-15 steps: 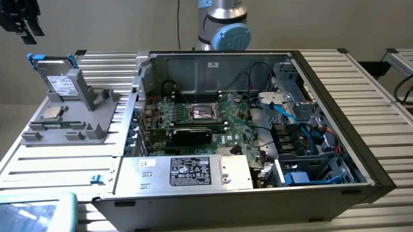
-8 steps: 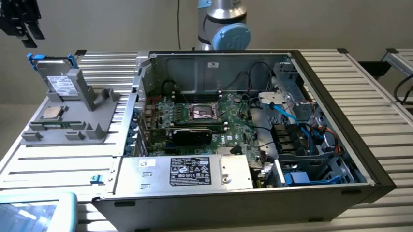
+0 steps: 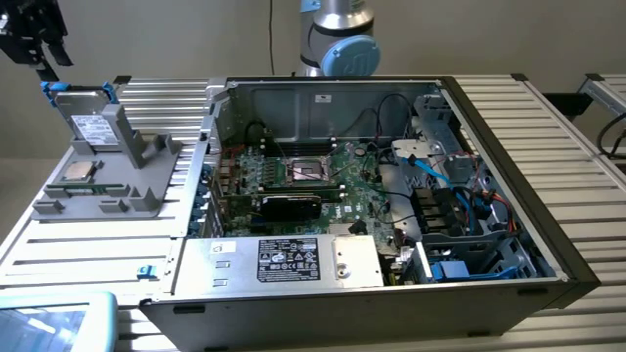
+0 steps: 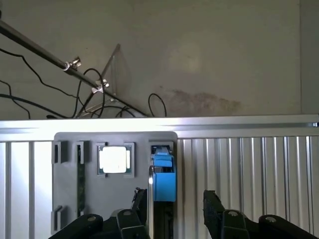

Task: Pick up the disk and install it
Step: 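Pick up the disk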

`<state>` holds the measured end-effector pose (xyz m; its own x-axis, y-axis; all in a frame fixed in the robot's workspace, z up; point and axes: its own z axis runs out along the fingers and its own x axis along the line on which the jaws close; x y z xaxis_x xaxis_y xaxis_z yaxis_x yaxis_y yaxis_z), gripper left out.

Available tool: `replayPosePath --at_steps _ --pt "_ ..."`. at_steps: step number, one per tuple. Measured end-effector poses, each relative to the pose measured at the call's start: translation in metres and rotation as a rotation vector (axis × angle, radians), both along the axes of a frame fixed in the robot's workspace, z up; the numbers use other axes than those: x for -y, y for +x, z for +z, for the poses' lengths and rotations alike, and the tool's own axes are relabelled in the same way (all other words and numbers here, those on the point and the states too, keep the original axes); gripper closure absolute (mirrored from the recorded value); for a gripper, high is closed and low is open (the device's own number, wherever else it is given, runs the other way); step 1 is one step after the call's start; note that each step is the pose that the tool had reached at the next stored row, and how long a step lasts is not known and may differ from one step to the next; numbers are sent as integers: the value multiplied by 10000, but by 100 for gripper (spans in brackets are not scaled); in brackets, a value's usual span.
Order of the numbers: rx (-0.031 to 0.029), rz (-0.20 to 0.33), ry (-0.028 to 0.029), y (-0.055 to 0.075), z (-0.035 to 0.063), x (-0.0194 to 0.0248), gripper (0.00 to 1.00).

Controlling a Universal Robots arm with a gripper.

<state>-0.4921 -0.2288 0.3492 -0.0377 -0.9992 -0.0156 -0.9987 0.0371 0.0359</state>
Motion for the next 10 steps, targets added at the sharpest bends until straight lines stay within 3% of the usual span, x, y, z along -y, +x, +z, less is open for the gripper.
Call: replayPosePath --at_steps 10 --pt "-31 1 0 0 -180 67 43"
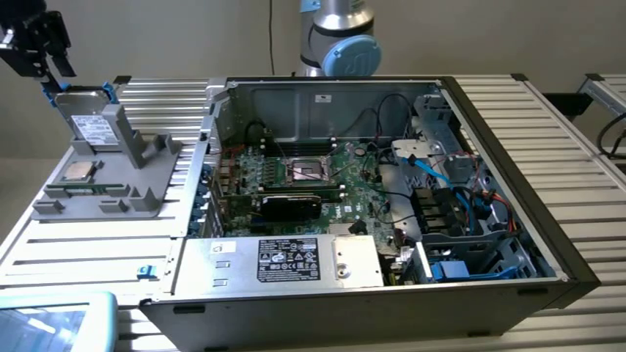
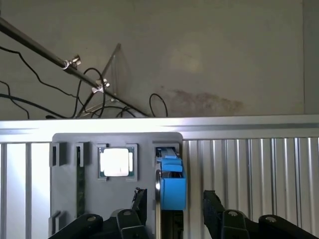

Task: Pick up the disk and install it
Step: 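Pick up the disk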

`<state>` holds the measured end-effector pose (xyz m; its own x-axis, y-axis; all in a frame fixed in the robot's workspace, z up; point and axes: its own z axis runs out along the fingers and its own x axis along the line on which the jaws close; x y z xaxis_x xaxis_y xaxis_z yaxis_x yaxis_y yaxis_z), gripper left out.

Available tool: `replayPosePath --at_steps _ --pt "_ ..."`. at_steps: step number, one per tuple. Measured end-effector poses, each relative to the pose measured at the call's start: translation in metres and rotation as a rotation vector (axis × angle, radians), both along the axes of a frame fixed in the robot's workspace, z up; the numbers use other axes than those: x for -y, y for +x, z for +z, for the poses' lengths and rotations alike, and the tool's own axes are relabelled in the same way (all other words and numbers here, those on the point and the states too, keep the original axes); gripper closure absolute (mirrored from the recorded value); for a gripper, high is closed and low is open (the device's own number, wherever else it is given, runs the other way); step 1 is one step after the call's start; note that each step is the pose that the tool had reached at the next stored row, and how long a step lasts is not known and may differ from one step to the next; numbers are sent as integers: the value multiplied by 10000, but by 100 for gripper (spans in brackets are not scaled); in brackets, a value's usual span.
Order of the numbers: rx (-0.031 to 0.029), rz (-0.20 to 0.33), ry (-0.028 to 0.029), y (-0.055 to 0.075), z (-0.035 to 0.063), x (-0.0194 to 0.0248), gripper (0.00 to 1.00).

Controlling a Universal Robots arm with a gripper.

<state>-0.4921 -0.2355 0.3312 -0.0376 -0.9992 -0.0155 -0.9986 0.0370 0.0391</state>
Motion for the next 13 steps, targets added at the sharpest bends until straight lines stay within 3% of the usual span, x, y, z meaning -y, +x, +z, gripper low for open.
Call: replayPosePath --at_steps 13 --pt "0 0 0 0 -237 9 43"
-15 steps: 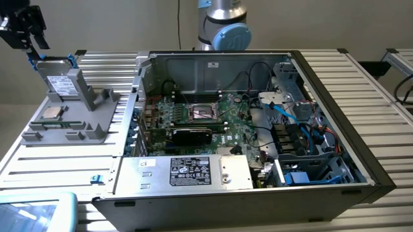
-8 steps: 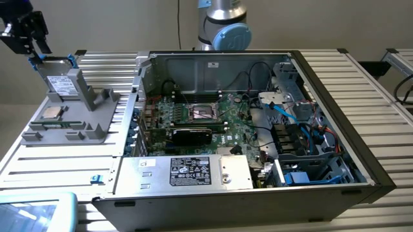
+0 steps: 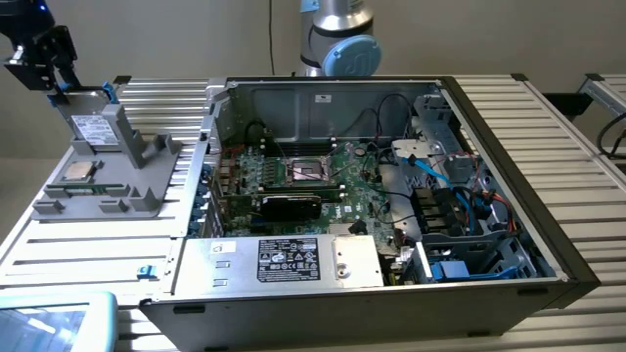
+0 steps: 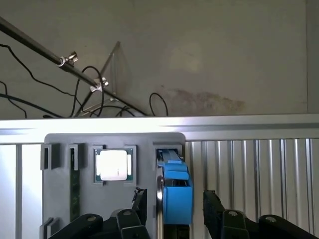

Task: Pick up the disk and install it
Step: 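Pick up the disk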

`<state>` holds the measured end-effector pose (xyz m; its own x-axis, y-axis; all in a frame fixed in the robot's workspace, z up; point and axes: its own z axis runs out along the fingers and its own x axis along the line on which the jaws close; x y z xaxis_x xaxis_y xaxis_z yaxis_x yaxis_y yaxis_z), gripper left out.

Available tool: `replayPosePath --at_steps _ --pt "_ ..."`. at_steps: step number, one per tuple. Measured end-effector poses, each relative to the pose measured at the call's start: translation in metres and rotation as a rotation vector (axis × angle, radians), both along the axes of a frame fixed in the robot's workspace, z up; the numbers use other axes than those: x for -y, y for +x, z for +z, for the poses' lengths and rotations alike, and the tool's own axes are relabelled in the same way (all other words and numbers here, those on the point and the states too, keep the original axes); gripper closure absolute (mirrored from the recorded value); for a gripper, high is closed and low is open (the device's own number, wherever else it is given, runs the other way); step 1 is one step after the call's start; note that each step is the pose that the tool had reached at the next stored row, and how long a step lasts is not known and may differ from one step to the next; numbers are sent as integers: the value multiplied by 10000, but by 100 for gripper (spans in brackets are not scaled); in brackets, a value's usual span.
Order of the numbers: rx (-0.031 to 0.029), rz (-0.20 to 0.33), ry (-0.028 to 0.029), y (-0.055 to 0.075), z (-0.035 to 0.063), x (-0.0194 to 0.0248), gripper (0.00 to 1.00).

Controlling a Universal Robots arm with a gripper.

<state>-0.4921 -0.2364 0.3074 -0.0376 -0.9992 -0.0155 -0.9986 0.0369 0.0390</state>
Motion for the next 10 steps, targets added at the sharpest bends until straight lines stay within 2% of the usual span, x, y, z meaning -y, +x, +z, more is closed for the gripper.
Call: replayPosePath --at_steps 10 --pt "-9 0 0 0 -182 0 43"
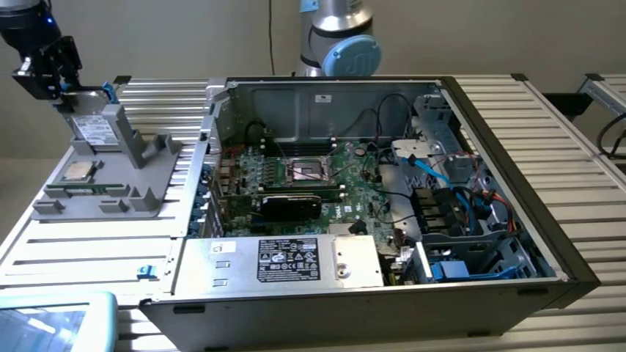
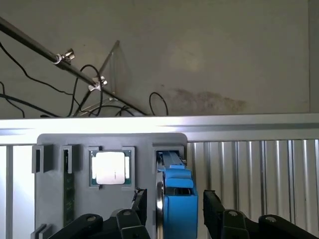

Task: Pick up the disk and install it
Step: 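Pick up the disk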

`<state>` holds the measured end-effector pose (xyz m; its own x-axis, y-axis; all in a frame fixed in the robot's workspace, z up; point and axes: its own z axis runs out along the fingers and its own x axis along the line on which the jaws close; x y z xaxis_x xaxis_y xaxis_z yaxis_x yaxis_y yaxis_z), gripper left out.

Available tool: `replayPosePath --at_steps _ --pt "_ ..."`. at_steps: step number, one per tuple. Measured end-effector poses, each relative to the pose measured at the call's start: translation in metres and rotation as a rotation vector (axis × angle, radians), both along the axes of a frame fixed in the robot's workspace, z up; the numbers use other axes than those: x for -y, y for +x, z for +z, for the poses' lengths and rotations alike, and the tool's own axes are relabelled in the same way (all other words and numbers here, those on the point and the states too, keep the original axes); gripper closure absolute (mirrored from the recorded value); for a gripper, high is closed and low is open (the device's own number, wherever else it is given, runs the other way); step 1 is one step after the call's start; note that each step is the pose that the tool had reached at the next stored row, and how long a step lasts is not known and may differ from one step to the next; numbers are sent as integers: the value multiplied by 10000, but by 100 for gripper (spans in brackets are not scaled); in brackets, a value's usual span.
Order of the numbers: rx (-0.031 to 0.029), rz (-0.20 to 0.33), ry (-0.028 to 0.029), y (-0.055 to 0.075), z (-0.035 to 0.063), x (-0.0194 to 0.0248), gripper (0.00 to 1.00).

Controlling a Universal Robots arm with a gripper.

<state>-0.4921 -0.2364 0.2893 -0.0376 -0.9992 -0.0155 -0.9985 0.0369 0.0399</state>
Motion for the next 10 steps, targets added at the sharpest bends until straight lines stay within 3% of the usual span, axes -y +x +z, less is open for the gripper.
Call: replayPosePath --at_steps 5,10 --pt "-53 0 -1 1 -66 0 43" --pt "-51 0 0 1 -68 -1 43"
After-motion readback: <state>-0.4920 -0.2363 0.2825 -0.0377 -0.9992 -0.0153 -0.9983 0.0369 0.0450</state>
